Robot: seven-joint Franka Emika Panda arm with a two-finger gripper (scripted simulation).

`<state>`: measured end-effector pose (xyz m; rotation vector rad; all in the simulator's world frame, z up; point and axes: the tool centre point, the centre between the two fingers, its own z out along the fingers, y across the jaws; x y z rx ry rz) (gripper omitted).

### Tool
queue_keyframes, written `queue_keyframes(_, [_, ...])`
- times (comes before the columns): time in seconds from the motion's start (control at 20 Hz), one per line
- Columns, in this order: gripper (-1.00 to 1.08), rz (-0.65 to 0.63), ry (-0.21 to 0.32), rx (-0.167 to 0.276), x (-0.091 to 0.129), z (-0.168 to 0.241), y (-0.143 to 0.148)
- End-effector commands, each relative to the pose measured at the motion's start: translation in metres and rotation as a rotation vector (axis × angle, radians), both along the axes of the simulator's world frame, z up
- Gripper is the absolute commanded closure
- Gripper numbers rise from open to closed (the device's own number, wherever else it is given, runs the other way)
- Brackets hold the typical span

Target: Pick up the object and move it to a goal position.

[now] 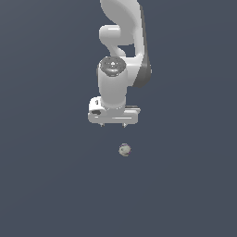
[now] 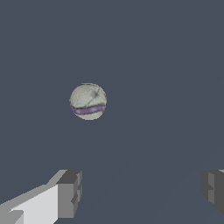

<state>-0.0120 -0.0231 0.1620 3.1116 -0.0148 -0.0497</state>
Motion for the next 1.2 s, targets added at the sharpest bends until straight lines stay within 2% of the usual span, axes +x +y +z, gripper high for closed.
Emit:
queue_keyframes(0.0, [-0.92, 0.000, 0.000, 0.000, 0.000, 0.000, 0.000])
queue_keyframes(0.45, [-0.92, 0.042, 0.009, 0.034, -0.002, -0.002, 0.034])
queue_keyframes(0.8, [-0.92, 0.039, 0.008, 0.033, 0.000, -0.003, 0.034])
queue_keyframes(1.15, [-0.92, 0.013, -0.001, 0.032, 0.014, -0.017, 0.038])
